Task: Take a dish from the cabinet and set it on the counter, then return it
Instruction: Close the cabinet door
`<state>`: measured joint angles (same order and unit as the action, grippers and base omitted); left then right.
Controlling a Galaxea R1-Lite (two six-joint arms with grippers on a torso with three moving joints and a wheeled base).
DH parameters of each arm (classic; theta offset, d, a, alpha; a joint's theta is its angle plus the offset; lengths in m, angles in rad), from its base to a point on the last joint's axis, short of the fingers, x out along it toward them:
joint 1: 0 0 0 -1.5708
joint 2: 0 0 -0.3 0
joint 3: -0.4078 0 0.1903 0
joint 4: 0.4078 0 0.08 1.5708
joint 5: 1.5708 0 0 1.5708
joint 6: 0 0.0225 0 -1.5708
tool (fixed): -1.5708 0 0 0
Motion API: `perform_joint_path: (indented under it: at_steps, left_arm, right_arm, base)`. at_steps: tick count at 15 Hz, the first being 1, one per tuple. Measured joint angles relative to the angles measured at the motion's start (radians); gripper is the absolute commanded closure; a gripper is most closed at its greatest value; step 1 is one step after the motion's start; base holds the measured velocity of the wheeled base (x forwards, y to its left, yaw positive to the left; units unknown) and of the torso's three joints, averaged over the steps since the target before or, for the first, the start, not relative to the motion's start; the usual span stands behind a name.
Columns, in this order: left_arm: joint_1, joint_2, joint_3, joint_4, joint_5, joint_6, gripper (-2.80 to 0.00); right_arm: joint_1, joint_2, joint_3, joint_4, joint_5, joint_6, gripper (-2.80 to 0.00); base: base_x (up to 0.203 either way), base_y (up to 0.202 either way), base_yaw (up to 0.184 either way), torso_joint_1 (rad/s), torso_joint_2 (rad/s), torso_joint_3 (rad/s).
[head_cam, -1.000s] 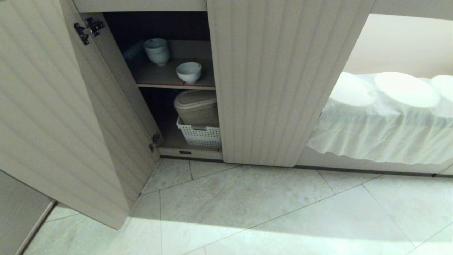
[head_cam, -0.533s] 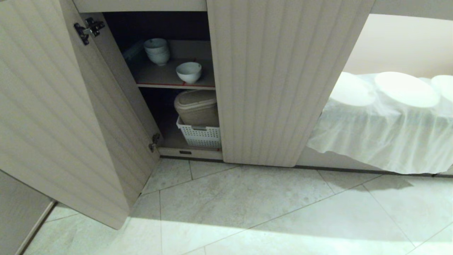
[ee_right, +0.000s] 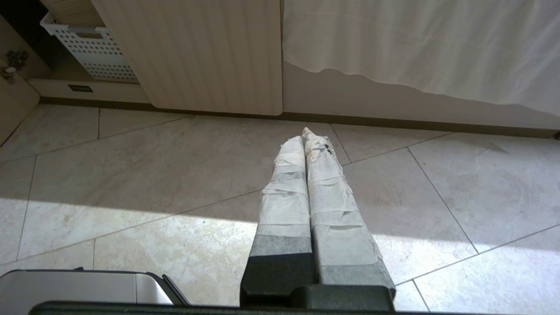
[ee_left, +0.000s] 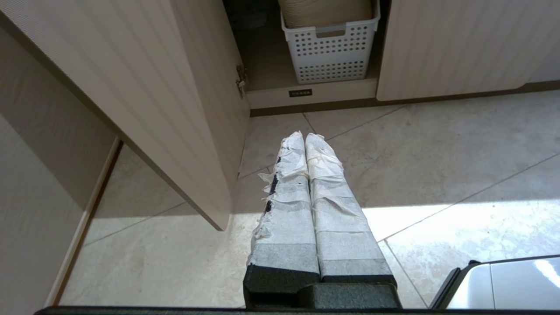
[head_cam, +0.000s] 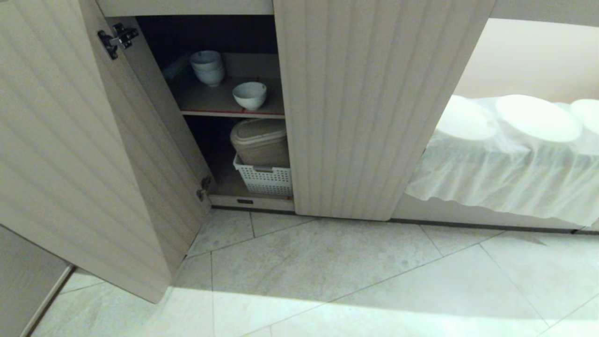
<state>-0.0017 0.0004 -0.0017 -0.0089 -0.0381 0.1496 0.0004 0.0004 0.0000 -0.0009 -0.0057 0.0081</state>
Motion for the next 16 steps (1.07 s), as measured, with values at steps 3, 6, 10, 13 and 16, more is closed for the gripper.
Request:
perform_joint_path:
  at_steps: [3,6,10,13,16]
  left_arm:
    - [0.002,0.000,0.000,-0.001,0.000,0.001,0.00]
    - [0.000,0.000,0.000,0.000,0.000,0.000,0.00]
    - [0.000,0.000,0.000,0.000,0.000,0.000,0.00]
    - [0.000,0.000,0.000,0.000,0.000,0.000,0.00]
    - [0.000,0.000,0.000,0.000,0.000,0.000,0.00]
  right_arm:
    - [0.002,0.000,0.000,0.001,0.000,0.000,0.00]
    - [0.000,0.000,0.000,0.000,0.000,0.001,0.00]
    - [0.000,0.000,0.000,0.001,0.000,0.000,0.00]
    - [0.000,0.000,0.000,0.000,0.000,0.000,0.00]
    - [0.000,0.000,0.000,0.001,0.000,0.000,0.00]
  base:
    - [0.003,0.044,-0.006,0.003,0.00,0.001]
    - [0.000,0.185,-0.005,0.004,0.00,0.002]
    - [0.000,0.196,-0.003,0.001,0.00,0.003]
    - [0.000,0.195,-0.001,-0.002,0.00,0.003]
    - [0.000,0.194,-0.001,0.003,0.00,0.002]
